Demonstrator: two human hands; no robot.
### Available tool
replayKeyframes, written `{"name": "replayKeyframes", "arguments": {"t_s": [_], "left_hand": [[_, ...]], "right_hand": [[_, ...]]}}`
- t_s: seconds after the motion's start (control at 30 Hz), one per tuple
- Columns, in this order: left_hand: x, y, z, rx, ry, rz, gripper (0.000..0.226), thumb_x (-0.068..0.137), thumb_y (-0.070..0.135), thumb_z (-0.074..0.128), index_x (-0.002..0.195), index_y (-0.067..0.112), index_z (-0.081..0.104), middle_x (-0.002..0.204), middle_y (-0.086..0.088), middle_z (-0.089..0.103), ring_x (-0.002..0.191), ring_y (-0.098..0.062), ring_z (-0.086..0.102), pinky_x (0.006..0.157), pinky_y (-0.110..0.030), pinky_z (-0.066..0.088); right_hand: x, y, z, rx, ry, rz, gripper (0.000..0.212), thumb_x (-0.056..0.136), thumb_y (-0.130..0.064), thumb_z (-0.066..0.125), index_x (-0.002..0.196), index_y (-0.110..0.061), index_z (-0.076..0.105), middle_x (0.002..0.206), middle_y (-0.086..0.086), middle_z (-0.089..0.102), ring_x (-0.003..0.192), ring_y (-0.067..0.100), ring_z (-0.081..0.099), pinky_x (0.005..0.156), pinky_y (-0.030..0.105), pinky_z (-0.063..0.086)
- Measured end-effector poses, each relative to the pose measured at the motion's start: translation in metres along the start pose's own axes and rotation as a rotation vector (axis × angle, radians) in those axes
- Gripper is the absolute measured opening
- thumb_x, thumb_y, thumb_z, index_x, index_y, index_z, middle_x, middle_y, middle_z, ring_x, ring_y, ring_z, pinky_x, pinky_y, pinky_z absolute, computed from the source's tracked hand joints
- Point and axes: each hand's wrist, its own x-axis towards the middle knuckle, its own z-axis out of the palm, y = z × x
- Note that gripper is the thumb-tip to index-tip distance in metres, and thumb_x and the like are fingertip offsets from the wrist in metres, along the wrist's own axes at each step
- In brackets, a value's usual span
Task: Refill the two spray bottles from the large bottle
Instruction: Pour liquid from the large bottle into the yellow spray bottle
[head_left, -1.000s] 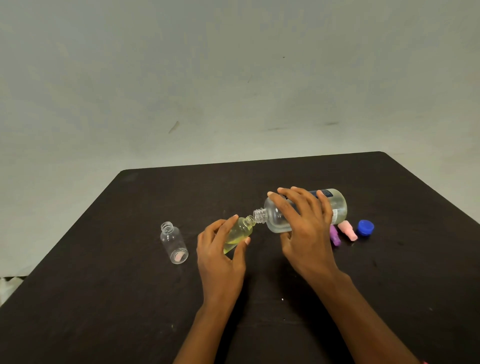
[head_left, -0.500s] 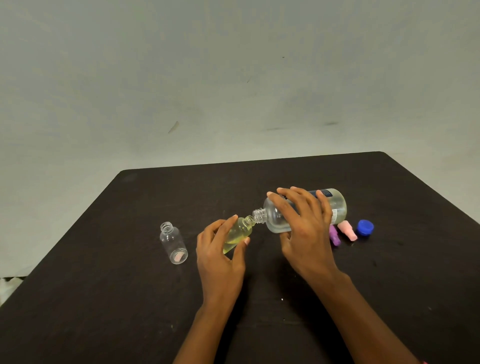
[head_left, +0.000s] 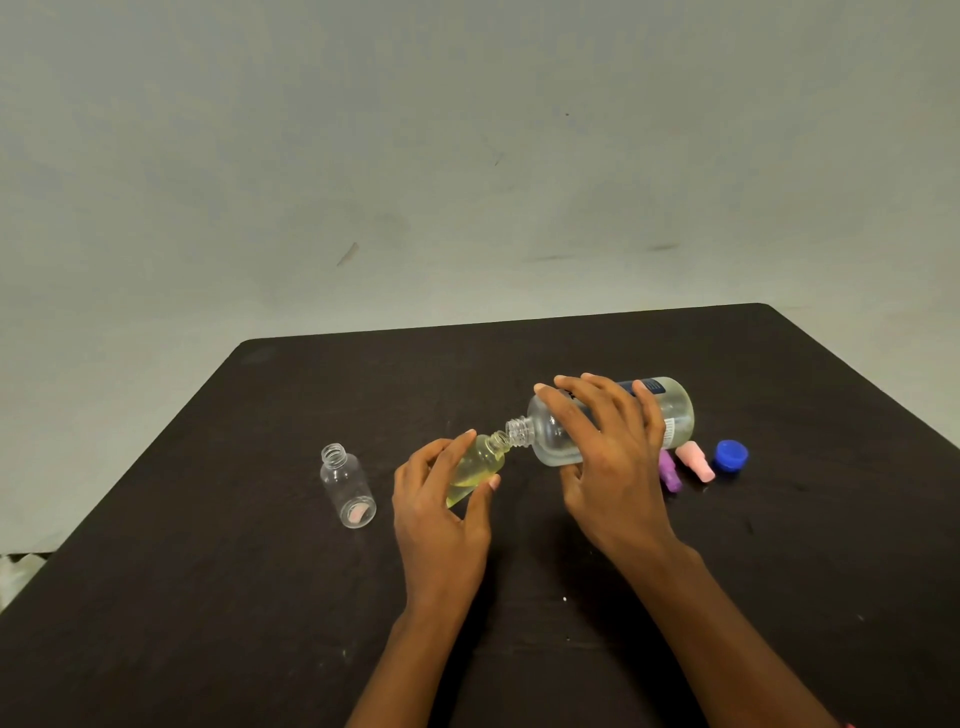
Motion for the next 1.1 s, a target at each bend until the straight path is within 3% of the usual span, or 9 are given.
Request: {"name": "replayKeyframes", "arguments": {"t_s": [0.33,0.53,0.73,1.1], "left_hand": [[0.0006,-0.0005,0.0003,0.004,0.004,0.002,0.049,0.074,0.007,0.079,0.117,0.026,0.066,0.111,0.01,0.058,0.109,0.0,0.046,0.09,-0.025,0.044],[0.0006,-0.0015,0.0004,0.013,0.004,0.01,0.049,0.074,0.007,0.078,0.117,0.026,0.066,0.111,0.009,0.058,0.109,0.0,0.047,0.089,-0.009,0.037],[0.0004,-0.0006,0.0004,0.007,0.005,0.0,0.049,0.074,0.007,0.078,0.117,0.026,0.066,0.111,0.01,0.058,0.107,-0.003,0.048,0.089,-0.024,0.043],[0.0002,0.0005,0.0004,0.012,0.0,-0.002,0.049,0.074,0.007,0.078,0.117,0.027,0.066,0.111,0.01,0.058,0.107,-0.004,0.048,0.089,-0.019,0.042]], "right_hand": [[0.0004,-0.001,-0.0003,0.004,-0.013,0.007,0.079,0.055,0.009,0.076,0.127,-0.019,0.058,0.128,0.003,0.059,0.126,0.023,0.046,0.117,0.039,0.011],[-0.0001,-0.0005,-0.0007,0.002,-0.009,0.005,0.08,0.055,0.008,0.077,0.127,-0.02,0.057,0.128,0.004,0.059,0.127,0.022,0.045,0.117,0.037,0.01],[0.0,-0.0007,-0.0004,-0.001,-0.001,0.004,0.079,0.055,0.008,0.075,0.127,-0.019,0.058,0.128,0.003,0.06,0.126,0.022,0.046,0.117,0.038,0.011],[-0.0004,-0.0003,-0.0004,0.002,-0.002,0.0,0.08,0.055,0.008,0.076,0.128,-0.02,0.056,0.128,0.003,0.059,0.126,0.022,0.045,0.117,0.038,0.01]]}}
